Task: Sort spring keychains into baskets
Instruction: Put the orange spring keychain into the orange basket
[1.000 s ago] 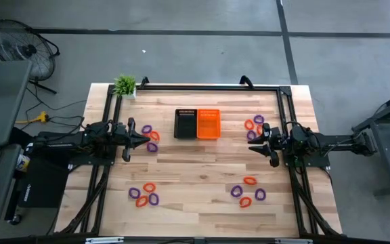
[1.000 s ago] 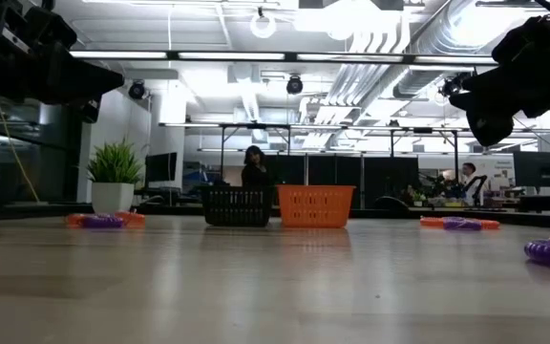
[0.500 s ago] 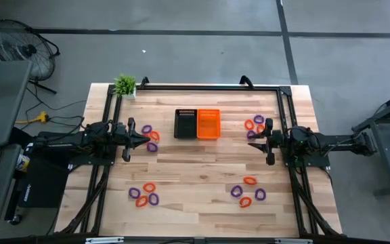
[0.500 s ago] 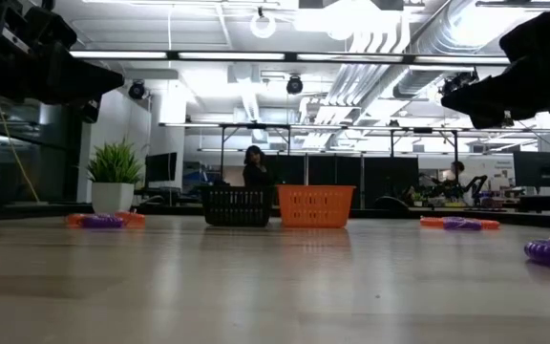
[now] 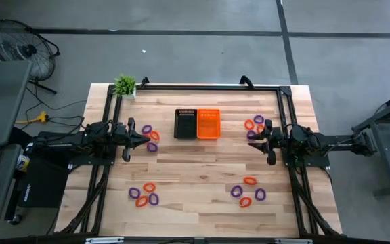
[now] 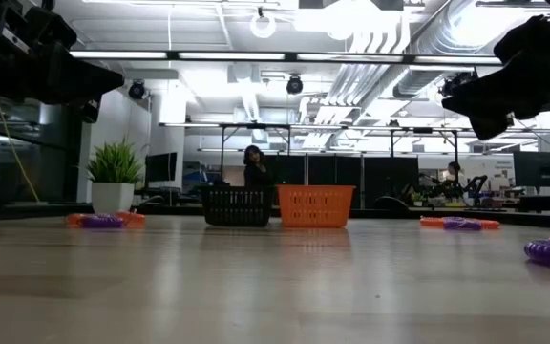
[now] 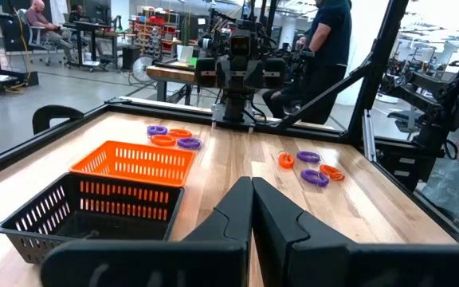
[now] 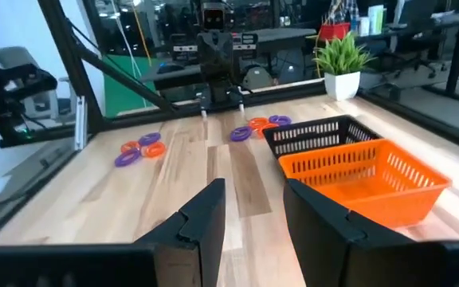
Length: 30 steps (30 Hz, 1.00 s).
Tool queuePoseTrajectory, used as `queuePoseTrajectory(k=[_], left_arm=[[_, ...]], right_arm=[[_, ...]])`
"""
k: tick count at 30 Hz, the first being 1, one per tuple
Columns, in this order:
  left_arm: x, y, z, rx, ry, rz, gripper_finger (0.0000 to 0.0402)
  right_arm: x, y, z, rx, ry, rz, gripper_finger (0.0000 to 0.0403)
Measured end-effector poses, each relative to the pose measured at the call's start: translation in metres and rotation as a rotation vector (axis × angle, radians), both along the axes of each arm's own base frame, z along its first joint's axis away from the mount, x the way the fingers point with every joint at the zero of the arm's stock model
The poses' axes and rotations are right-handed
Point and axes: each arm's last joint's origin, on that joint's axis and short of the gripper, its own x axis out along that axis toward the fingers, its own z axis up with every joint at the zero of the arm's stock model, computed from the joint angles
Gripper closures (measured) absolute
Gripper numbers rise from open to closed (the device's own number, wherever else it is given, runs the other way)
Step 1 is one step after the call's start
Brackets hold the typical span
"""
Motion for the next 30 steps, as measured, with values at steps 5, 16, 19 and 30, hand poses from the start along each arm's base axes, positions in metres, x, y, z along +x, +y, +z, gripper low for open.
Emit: queuePoseTrajectory(k=[5, 16, 19, 30], left_arm=[[0.000, 0.000, 0.000, 0.000, 0.000, 0.000, 0.0400], [0.000, 0.000, 0.000, 0.000, 0.000, 0.000, 0.0400], [0.000, 0.000, 0.000, 0.000, 0.000, 0.000, 0.0400], [0.000, 0.000, 0.000, 0.000, 0.000, 0.000, 0.0400]], right_arm=[[-0.003, -0.005, 0.018, 0.020, -0.039, -0.184, 0.0279], [-0.023, -0.018, 0.097, -0.067, 0.116, -0.549, 0.0279], [-0.024, -0.021, 0.114, -0.010, 0.200, -0.607, 0.0279], [-0.002, -0.039, 0.152, 0.251, 0.469, -0.735, 0.0279]])
